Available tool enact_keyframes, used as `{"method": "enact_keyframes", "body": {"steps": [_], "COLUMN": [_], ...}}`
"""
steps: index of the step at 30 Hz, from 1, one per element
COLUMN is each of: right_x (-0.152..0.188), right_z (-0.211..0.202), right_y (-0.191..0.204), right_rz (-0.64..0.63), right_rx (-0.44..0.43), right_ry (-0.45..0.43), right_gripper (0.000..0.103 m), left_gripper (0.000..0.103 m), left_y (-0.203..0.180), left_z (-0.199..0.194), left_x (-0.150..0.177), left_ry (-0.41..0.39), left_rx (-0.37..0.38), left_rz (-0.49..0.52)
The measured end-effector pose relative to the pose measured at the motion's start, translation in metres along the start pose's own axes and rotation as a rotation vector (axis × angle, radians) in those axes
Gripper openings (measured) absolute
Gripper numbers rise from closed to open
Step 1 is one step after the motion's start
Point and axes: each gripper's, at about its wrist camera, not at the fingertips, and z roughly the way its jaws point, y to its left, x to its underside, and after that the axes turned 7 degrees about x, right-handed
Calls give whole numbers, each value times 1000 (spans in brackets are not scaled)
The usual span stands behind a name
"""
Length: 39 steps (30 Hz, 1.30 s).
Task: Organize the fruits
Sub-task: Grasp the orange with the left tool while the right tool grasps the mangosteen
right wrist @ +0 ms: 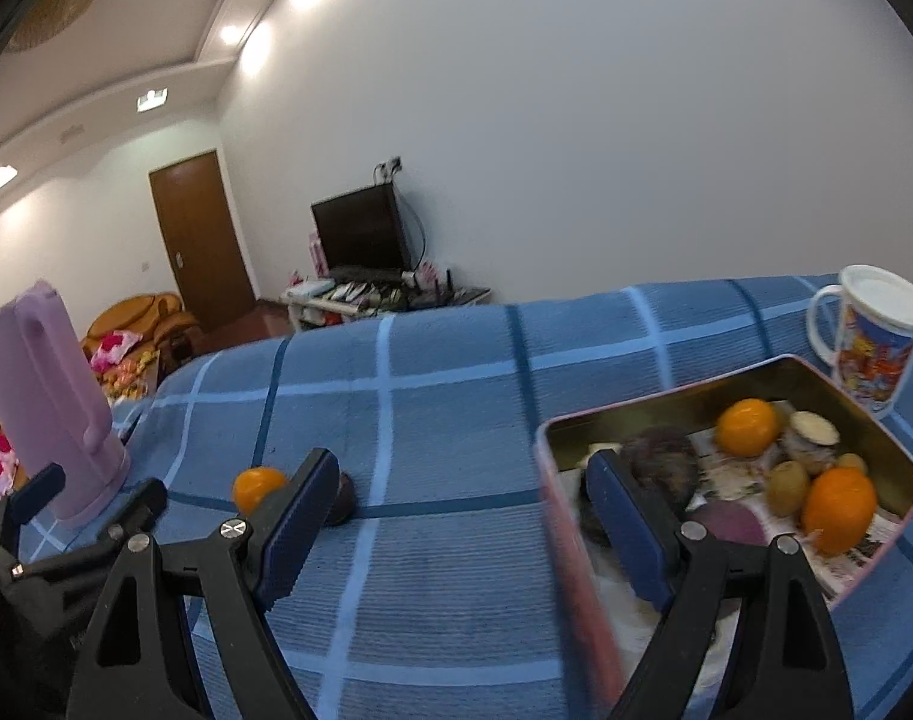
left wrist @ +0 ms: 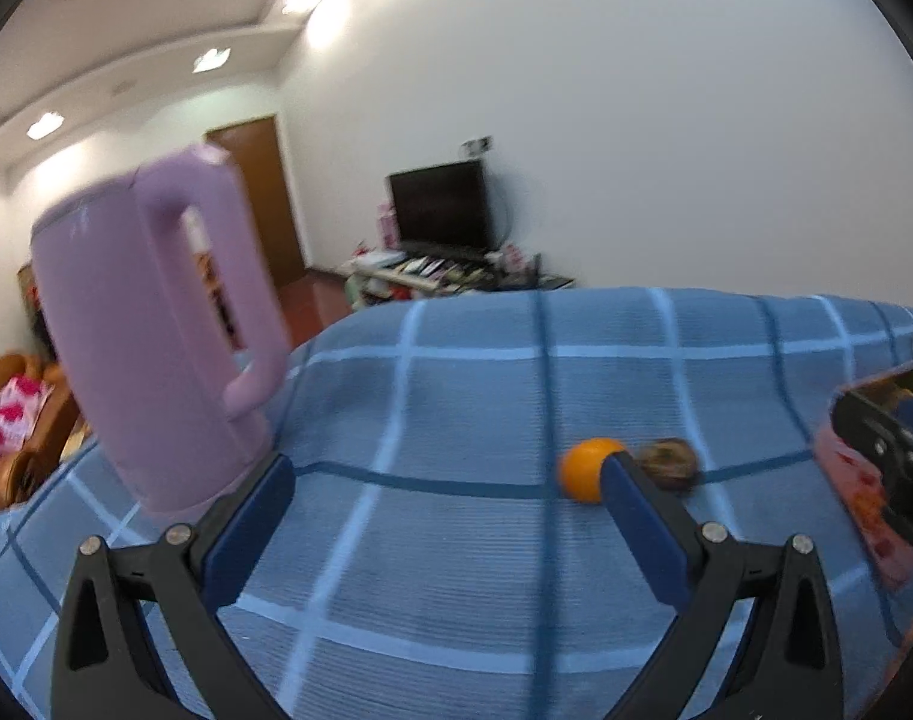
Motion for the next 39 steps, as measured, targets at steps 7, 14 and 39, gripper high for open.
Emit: {"method": "enact_keyframes", "body": {"steps": [7, 14, 39], "right_x": [1, 6, -5], "right_z": [38, 83, 41], "right_y": [39, 74, 44], "right_rz": [-90, -201, -81], "right_rx": [-65, -84, -39], "right_ry": [159, 324, 95], "right_gripper": [86, 79, 43], "left_gripper": [103, 103, 93], "left_y": [33, 36, 5], "left_z": [22, 33, 42], "left_x": [0, 1, -7], "left_ry": [70, 130, 163], "left_rx": [-48, -55, 274], "left_rz": [-76, -42, 2]}}
